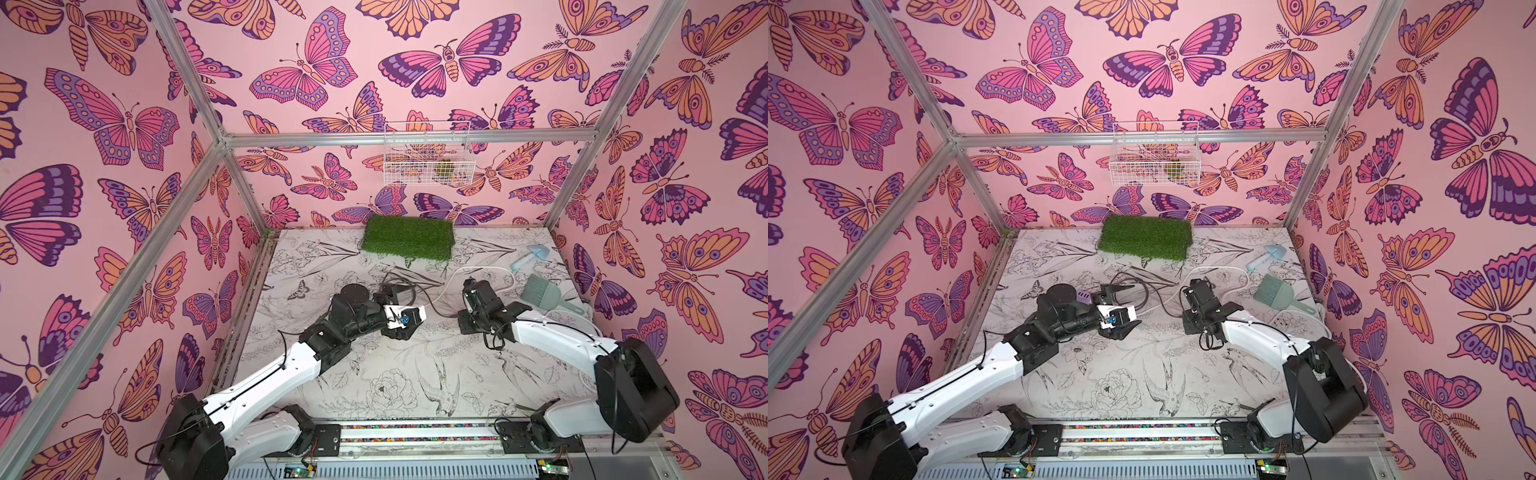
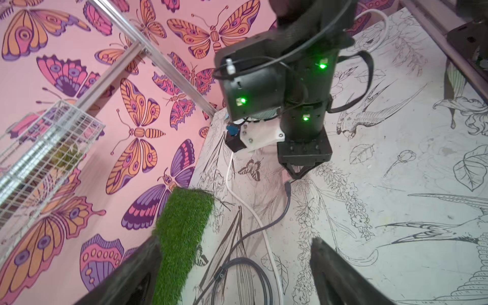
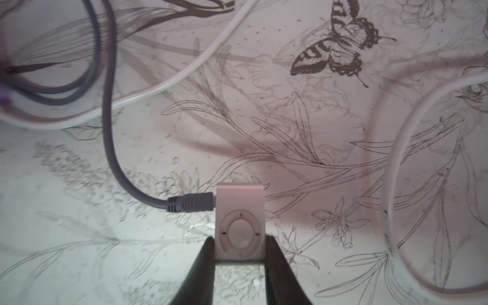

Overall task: Charge mp3
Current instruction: Place the MP3 player at the center of the board, then reset both arms

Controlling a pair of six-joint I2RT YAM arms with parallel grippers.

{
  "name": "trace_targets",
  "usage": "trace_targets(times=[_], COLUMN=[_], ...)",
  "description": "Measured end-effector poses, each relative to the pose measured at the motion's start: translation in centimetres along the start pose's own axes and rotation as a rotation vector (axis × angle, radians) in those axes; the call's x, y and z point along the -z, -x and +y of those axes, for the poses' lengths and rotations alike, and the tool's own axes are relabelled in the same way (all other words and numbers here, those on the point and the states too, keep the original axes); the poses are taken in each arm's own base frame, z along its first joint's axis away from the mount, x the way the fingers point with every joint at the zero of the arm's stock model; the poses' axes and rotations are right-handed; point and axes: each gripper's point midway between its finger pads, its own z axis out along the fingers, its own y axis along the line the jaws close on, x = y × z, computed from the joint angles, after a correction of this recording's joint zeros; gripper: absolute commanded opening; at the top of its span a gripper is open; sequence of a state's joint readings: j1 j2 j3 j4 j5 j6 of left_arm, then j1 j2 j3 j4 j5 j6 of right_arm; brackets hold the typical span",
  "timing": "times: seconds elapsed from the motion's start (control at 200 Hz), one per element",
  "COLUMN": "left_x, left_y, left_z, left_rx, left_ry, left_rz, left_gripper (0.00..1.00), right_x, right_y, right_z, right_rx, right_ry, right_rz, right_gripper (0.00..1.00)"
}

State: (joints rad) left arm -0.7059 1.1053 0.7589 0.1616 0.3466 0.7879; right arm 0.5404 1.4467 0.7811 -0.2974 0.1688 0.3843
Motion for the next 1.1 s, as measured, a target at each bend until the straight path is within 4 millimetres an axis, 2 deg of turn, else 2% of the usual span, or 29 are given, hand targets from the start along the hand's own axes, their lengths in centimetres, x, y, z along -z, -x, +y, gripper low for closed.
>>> trace_targets(times=[0.115, 0.27, 0.375, 0.426, 0.461, 0.476, 0.486, 0.491, 0.506, 0.671, 0.756, 0.836, 0.926, 1.016, 1.046, 1.101], left_x=[0.4, 1.1, 1.5, 1.8, 2.1, 2.2, 2.3, 2.3, 2.4, 3.9, 4.8, 6.1, 8.4, 11.1, 12.0, 14.0], left_y=[-1.4, -2.9, -4.0, -4.5, -4.8, -4.9, -5.0, -5.0, -5.1, -6.7, -8.1, -9.8, -13.0, -17.0, -18.5, -21.6], left_z=[0.9, 2.7, 3.8, 4.4, 4.9, 5.3, 5.4, 5.5, 5.8, 8.3, 9.2, 10.4, 11.8, 11.8, 11.5, 10.7], left_rx=[0.095, 0.189, 0.244, 0.274, 0.293, 0.303, 0.308, 0.309, 0.316, 0.4, 0.457, 0.526, 0.618, 0.707, 0.739, 0.801], left_ry=[0.046, 0.128, 0.183, 0.213, 0.236, 0.249, 0.257, 0.259, 0.271, 0.391, 0.455, 0.537, 0.668, 0.79, 0.827, 0.909], left_rz=[0.061, 0.121, 0.165, 0.188, 0.202, 0.209, 0.212, 0.213, 0.216, 0.265, 0.305, 0.343, 0.408, 0.493, 0.517, 0.567], left_gripper=[0.89, 0.89, 0.89, 0.89, 0.9, 0.91, 0.91, 0.91, 0.92, 0.93, 0.94, 0.96, 0.98, 0.98, 0.98, 0.99], right_x=[-1.7, -2.7, -3.4, -3.6, -3.8, -3.8, -3.8, -3.8, -3.9, -3.2, -1.7, 0.5, 3.5, 6.1, 6.7, 7.2], right_y=[-0.7, -1.4, -1.1, -0.9, -0.9, -0.9, -0.9, -0.9, -1.0, -0.8, -0.3, 1.1, 3.4, 5.7, 6.4, 7.1], right_z=[-1.2, -2.1, -2.0, -2.0, -2.0, -2.1, -2.1, -2.1, -2.1, -2.4, -2.7, -2.8, -3.3, -4.3, -5.0, -7.6], right_rx=[-0.017, -0.017, -0.029, -0.035, -0.038, -0.044, -0.043, -0.041, -0.042, -0.036, -0.022, -0.012, 0.001, 0.022, 0.014, -0.028], right_ry=[-0.063, -0.111, -0.123, -0.126, -0.128, -0.13, -0.13, -0.131, -0.133, -0.151, -0.162, -0.162, -0.181, -0.202, -0.214, -0.239], right_rz=[-0.044, -0.097, -0.118, -0.13, -0.134, -0.134, -0.135, -0.135, -0.135, -0.151, -0.17, -0.218, -0.318, -0.432, -0.475, -0.532], right_gripper=[0.15, 0.21, 0.33, 0.45, 0.61, 0.73, 0.9, 0.95, 1.0, 0.99, 0.99, 0.99, 0.99, 0.99, 0.99, 0.99])
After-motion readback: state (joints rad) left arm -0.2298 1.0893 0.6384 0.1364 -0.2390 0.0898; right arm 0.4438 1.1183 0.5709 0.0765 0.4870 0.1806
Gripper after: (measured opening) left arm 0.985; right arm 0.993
